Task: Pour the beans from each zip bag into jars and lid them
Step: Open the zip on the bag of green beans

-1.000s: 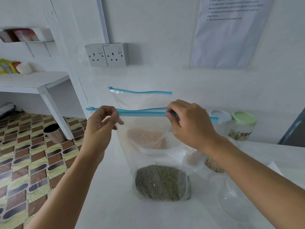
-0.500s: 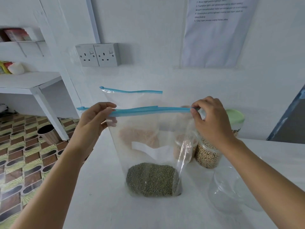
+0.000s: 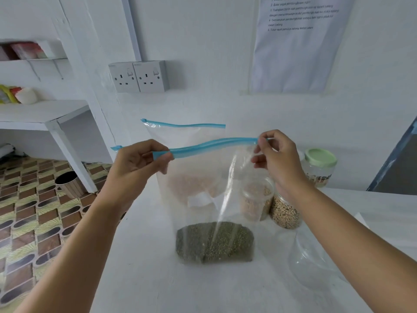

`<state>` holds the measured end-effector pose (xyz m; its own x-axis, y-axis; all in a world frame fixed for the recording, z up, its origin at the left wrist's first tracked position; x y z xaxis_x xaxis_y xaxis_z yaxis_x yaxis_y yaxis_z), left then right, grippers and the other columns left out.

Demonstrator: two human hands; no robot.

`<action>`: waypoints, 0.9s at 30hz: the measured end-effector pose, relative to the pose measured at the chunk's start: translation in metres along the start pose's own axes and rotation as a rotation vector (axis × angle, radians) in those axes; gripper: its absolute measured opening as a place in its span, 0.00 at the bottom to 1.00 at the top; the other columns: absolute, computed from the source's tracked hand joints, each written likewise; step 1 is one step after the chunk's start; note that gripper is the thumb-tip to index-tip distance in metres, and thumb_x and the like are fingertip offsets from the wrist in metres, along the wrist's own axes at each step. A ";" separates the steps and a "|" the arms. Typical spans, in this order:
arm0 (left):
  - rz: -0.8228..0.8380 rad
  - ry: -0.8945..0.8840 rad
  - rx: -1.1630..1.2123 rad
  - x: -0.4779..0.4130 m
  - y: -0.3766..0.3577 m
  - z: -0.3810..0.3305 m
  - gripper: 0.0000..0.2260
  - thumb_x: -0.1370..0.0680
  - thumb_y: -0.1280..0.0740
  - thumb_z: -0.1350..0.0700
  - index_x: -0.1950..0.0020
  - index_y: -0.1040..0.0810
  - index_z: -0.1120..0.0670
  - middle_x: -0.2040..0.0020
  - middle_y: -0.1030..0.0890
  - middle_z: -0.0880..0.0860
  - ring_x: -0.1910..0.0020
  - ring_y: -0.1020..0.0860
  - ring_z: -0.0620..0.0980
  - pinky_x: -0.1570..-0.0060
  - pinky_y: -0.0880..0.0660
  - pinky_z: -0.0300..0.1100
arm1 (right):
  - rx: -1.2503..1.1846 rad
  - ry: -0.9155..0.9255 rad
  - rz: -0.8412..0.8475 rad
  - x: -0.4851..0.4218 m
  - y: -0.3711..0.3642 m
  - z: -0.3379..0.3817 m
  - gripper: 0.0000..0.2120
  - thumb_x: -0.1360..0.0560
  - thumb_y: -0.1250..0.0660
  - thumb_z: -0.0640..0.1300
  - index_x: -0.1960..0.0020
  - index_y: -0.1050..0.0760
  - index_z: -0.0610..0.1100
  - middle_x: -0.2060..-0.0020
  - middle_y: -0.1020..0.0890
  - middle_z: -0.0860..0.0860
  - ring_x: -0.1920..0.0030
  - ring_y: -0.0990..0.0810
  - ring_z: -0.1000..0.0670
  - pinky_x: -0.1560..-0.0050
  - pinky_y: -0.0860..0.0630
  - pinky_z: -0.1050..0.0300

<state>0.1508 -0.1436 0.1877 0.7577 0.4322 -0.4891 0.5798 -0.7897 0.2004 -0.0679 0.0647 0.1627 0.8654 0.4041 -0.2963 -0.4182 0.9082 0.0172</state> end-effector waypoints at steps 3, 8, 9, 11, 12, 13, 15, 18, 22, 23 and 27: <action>-0.056 -0.012 0.080 0.008 0.003 -0.012 0.05 0.24 0.28 0.58 0.58 0.18 0.58 0.67 0.24 0.56 0.62 0.26 0.53 0.50 0.28 0.42 | -0.016 0.002 -0.023 -0.015 -0.009 0.006 0.09 0.15 0.41 0.39 0.53 0.27 0.43 0.64 0.24 0.49 0.70 0.25 0.50 0.66 0.25 0.57; 0.129 -0.072 0.052 0.021 -0.027 -0.047 0.06 0.25 0.27 0.61 0.60 0.18 0.62 0.67 0.21 0.57 0.63 0.23 0.52 0.55 0.27 0.40 | -0.176 -0.107 0.030 -0.045 -0.028 0.004 0.09 0.15 0.40 0.37 0.54 0.27 0.42 0.66 0.26 0.47 0.73 0.30 0.51 0.66 0.28 0.56; 0.152 -0.078 0.048 0.022 -0.035 -0.052 0.06 0.25 0.27 0.61 0.60 0.18 0.62 0.67 0.21 0.58 0.64 0.23 0.52 0.56 0.26 0.40 | -0.200 -0.127 0.040 -0.049 -0.034 0.004 0.08 0.16 0.40 0.37 0.53 0.27 0.42 0.66 0.27 0.47 0.73 0.31 0.51 0.66 0.28 0.56; 0.148 -0.058 0.076 0.021 -0.046 -0.055 0.06 0.24 0.26 0.61 0.60 0.18 0.62 0.67 0.20 0.59 0.64 0.22 0.53 0.56 0.26 0.40 | -0.237 -0.157 0.059 -0.054 -0.045 0.006 0.08 0.15 0.41 0.37 0.52 0.27 0.42 0.65 0.28 0.46 0.72 0.31 0.50 0.65 0.28 0.55; 0.137 -0.043 0.102 0.020 -0.049 -0.055 0.06 0.25 0.26 0.61 0.60 0.18 0.62 0.67 0.20 0.60 0.65 0.22 0.54 0.56 0.26 0.41 | -0.265 -0.168 0.069 -0.056 -0.049 0.006 0.08 0.15 0.41 0.36 0.51 0.27 0.41 0.65 0.28 0.46 0.71 0.32 0.50 0.64 0.28 0.55; 0.132 -0.030 0.130 0.019 -0.053 -0.055 0.06 0.25 0.27 0.62 0.60 0.18 0.64 0.68 0.19 0.60 0.66 0.22 0.55 0.56 0.26 0.42 | -0.296 -0.178 0.082 -0.056 -0.053 0.006 0.08 0.15 0.42 0.37 0.51 0.27 0.41 0.65 0.29 0.46 0.70 0.32 0.49 0.63 0.28 0.55; 0.157 -0.012 0.165 0.018 -0.065 -0.055 0.05 0.26 0.27 0.63 0.60 0.18 0.65 0.68 0.18 0.60 0.67 0.21 0.55 0.58 0.25 0.42 | -0.349 -0.187 0.110 -0.055 -0.059 0.008 0.08 0.15 0.42 0.37 0.50 0.26 0.40 0.64 0.29 0.45 0.67 0.32 0.49 0.63 0.28 0.57; 0.271 0.010 0.185 0.022 -0.096 -0.058 0.04 0.27 0.25 0.64 0.62 0.16 0.61 0.67 0.16 0.59 0.68 0.18 0.53 0.61 0.23 0.40 | -0.269 -0.157 0.172 -0.049 -0.066 0.014 0.07 0.15 0.41 0.37 0.48 0.25 0.39 0.66 0.25 0.49 0.69 0.27 0.54 0.68 0.28 0.65; 0.409 0.047 0.171 0.029 -0.129 -0.051 0.05 0.25 0.25 0.63 0.58 0.16 0.65 0.65 0.15 0.60 0.67 0.18 0.51 0.61 0.23 0.39 | -0.103 -0.111 0.233 -0.039 -0.063 0.007 0.06 0.16 0.39 0.37 0.45 0.24 0.38 0.66 0.20 0.52 0.69 0.22 0.59 0.66 0.24 0.66; 0.423 0.069 0.181 0.029 -0.131 -0.047 0.05 0.25 0.25 0.64 0.58 0.16 0.66 0.65 0.15 0.61 0.67 0.18 0.51 0.61 0.23 0.40 | -0.104 -0.142 0.243 -0.035 -0.061 0.002 0.05 0.16 0.37 0.38 0.44 0.23 0.39 0.61 0.20 0.50 0.64 0.20 0.55 0.59 0.21 0.62; 0.439 0.182 0.269 0.023 -0.129 -0.030 0.03 0.26 0.25 0.64 0.57 0.18 0.61 0.64 0.16 0.60 0.65 0.18 0.54 0.58 0.22 0.41 | -0.168 -0.231 0.289 -0.012 -0.046 -0.008 0.16 0.20 0.30 0.50 0.34 0.25 0.49 0.44 0.18 0.49 0.49 0.16 0.50 0.48 0.20 0.56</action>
<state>0.1026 -0.0189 0.1758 0.9648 0.0862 -0.2485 0.1182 -0.9861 0.1170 -0.0610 0.0168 0.1582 0.7371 0.6711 -0.0796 -0.6758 0.7312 -0.0934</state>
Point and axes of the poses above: each hand's wrist, its own x-axis away from the middle knuckle, its own y-axis out of the back of the hand, z = x × y, the point moved 5 cm from there along -x, towards the middle knuckle
